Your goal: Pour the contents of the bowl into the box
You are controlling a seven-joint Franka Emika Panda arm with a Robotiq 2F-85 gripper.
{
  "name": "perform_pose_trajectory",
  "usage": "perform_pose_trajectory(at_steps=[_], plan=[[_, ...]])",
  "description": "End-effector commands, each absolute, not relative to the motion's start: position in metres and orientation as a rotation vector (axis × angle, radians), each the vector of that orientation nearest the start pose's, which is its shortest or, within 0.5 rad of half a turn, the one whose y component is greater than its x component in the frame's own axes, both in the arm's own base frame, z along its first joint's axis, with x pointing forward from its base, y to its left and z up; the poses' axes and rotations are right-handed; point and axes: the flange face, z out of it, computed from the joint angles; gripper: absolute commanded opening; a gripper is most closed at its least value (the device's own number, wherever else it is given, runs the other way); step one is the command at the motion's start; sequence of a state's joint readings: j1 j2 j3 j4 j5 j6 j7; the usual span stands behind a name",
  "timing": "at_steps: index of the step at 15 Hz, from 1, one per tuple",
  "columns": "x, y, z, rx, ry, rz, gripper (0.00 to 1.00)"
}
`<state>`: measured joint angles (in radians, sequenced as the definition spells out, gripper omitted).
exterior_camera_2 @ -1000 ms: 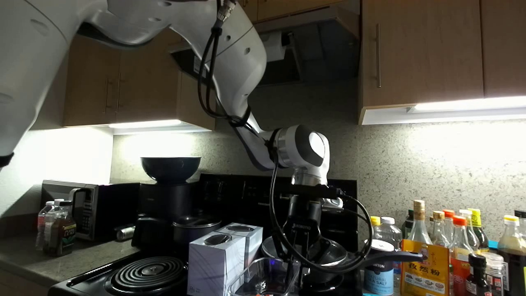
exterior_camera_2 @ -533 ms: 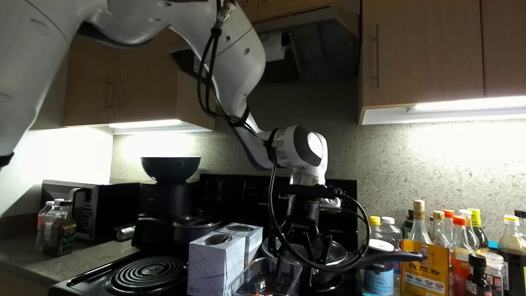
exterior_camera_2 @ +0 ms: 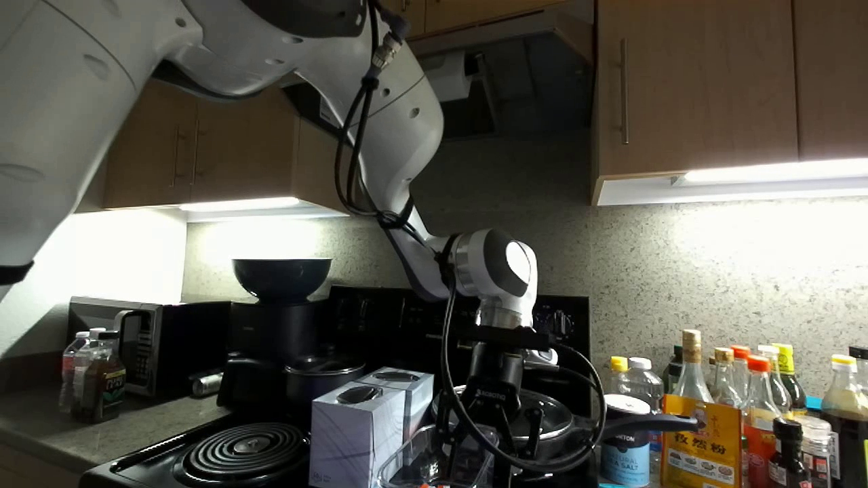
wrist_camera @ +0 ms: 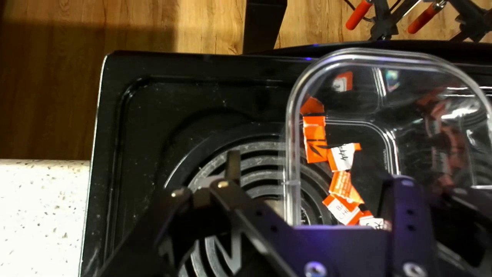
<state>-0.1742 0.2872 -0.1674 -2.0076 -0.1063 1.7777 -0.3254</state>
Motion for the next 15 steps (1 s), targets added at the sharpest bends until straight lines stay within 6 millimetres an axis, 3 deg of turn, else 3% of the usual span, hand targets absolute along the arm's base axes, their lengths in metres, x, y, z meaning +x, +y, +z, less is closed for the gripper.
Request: perform_pose_trajectory(at_steps=[1,4,8,15], plan=[[0.509,-0.192,0.279,-2.999,-0.034,0.837,0.45],[0.512,-0.194,0.280,-3.004,-0.023,0.826,0.26],[0.514,-0.196,0.297,-3.016,0.000,0.756,0.02],[0.506,-0.178,0.346,-3.049,0.034,0.601,0.02]])
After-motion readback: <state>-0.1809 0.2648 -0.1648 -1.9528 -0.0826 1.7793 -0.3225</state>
